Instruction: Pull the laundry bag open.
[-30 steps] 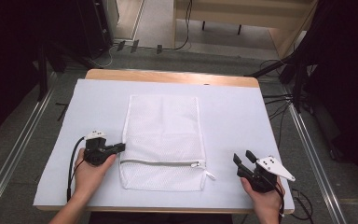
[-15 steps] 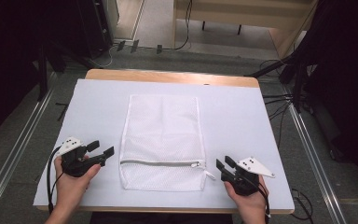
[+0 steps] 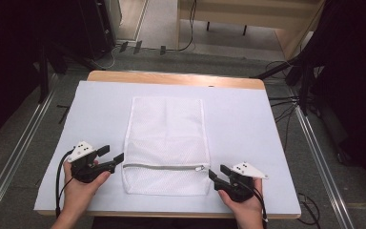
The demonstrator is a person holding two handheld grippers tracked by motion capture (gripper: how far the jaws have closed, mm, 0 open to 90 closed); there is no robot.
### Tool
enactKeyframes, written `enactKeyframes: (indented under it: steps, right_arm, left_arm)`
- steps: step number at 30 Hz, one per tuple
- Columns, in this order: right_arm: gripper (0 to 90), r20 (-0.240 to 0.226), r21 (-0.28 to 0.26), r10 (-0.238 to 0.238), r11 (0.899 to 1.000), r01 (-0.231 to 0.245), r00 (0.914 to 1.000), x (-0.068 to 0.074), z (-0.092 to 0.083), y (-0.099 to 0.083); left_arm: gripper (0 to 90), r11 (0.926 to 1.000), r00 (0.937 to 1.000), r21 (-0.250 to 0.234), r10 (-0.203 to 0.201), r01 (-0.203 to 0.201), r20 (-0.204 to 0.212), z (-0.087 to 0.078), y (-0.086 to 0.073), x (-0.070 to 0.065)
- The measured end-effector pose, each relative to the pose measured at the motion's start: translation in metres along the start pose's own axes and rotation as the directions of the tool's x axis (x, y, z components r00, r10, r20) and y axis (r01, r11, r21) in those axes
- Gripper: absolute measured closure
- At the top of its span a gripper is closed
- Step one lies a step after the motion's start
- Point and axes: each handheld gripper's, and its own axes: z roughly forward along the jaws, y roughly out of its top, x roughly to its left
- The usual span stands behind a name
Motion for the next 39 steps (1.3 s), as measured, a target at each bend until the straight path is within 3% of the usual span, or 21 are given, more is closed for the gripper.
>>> enactKeyframes:
  steps: [9,14,15,18,19,28,30,33,34,35,36,39]
  right_arm:
    - [49.5,0.010,0.076,-0.035,0.997,0.034,0.9993,0.004,0.015,-0.005]
    - [46.8,0.005,0.076,-0.038,0.996,0.037,0.9993,0.002,0.020,-0.004]
    - [45.2,-0.019,0.075,-0.036,0.996,0.038,0.9992,0.000,0.023,-0.003]
    - [44.3,-0.030,0.088,-0.055,0.994,0.057,0.9980,0.002,0.027,-0.004]
    - [43.9,-0.023,0.086,-0.078,0.993,0.080,0.9967,0.003,0.029,-0.004]
    - [45.1,-0.001,0.079,-0.129,0.989,0.129,0.9916,0.011,0.034,-0.005]
    - [49.1,0.020,0.079,-0.149,0.986,0.147,0.9886,0.014,0.034,-0.006]
    - [62.7,0.071,0.082,-0.174,0.982,0.168,0.9823,0.016,0.034,-0.006]
    - [62.7,0.071,0.082,-0.174,0.982,0.168,0.9823,0.016,0.034,-0.006]
    - [70.7,0.083,0.082,-0.180,0.981,0.173,0.9802,0.016,0.035,-0.006]
    - [70.7,0.083,0.082,-0.180,0.981,0.173,0.9802,0.016,0.035,-0.006]
    - [83.2,0.084,0.083,-0.176,0.982,0.169,0.9808,0.015,0.035,-0.005]
  left_arm:
    - [33.6,0.9998,0.9996,0.016,0.012,-0.012,0.026,0.003,-0.002,-0.004]
    - [34.4,0.9997,0.9992,0.021,0.013,-0.014,0.037,0.005,-0.003,-0.007]
    - [34.5,0.9996,0.9990,0.023,0.014,-0.015,0.042,0.006,-0.004,-0.007]
    - [34.9,0.9995,0.9987,0.027,0.017,-0.019,0.049,0.007,-0.004,-0.008]
    - [35.1,0.9993,0.9986,0.032,0.018,-0.019,0.049,0.008,-0.005,-0.008]
    - [35.7,0.9991,0.9978,0.041,0.010,-0.012,0.065,0.011,-0.005,-0.009]
    - [36.0,0.9993,0.9971,0.038,0.004,-0.007,0.076,0.011,-0.005,-0.011]
    - [36.8,0.9993,0.9949,0.036,-0.008,0.005,0.100,0.014,-0.003,-0.017]
    - [37.1,0.9993,0.9949,0.036,-0.008,0.005,0.100,0.014,-0.003,-0.017]
    - [37.3,0.9993,0.9936,0.038,-0.002,-0.003,0.113,0.017,-0.001,-0.022]
    - [37.4,0.9993,0.9936,0.038,-0.002,-0.003,0.113,0.017,-0.001,-0.022]
    - [37.6,0.9990,0.9884,0.044,-0.007,0.001,0.151,0.024,0.001,-0.031]
